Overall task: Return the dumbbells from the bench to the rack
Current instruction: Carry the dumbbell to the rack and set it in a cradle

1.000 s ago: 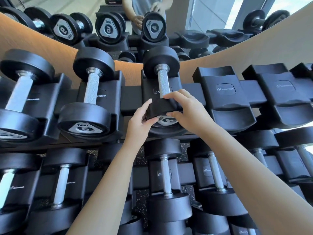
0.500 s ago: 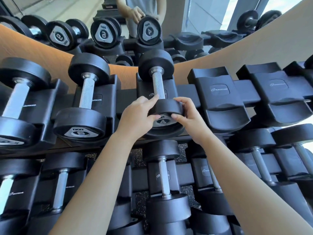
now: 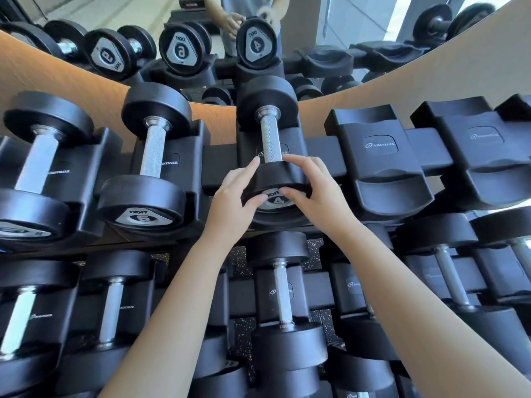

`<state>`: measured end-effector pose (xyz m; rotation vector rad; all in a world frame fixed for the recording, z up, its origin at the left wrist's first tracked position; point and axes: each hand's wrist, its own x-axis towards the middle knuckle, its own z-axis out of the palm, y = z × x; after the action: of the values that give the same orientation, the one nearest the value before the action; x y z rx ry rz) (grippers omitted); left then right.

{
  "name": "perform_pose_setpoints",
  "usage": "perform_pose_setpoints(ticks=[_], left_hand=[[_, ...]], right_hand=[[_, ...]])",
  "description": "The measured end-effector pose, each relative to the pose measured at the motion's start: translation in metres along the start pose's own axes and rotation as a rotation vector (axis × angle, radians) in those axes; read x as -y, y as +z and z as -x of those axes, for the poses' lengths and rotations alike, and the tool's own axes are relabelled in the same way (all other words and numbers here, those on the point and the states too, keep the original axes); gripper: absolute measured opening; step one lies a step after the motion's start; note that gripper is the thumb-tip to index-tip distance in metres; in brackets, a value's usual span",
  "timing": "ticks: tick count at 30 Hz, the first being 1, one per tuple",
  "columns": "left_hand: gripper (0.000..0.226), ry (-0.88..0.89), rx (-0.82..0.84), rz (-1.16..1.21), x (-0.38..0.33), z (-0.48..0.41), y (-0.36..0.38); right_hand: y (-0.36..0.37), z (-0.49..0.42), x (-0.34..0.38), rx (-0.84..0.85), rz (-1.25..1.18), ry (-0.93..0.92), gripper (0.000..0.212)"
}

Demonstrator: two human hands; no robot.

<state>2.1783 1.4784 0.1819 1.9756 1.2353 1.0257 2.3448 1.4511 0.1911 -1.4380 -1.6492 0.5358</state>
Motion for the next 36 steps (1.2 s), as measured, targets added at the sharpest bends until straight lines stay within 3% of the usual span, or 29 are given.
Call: perform_pose_setpoints(ticks=[6, 14, 22, 28, 36], left_hand=[[0.061, -0.099, -0.050, 0.099, 0.000, 0.000, 0.004], [0.057, -0.022, 0.081, -0.215, -0.019, -0.015, -0.004], [0.057, -0.001, 0.048, -0.297, -0.029, -0.012, 0.005], [0.057, -0.040, 0.021, -0.189, -0.023, -0.004, -0.003], [0.062, -0.046, 0.052, -0.232, -0.026, 0.006, -0.001]], right_hand=[[-0.003, -0.004, 0.007, 0.020, 0.134, 0.002, 0.043], [-0.005, 0.003, -0.009, -0.035, -0.104, 0.102, 0.041], [-0.002, 0.010, -0.016, -0.066, -0.290, 0.188, 0.045], [0.004, 0.007, -0.010, -0.057, -0.238, 0.156, 0.043], [0.005, 0.016, 0.004, -0.076, -0.132, 0.193, 0.050]])
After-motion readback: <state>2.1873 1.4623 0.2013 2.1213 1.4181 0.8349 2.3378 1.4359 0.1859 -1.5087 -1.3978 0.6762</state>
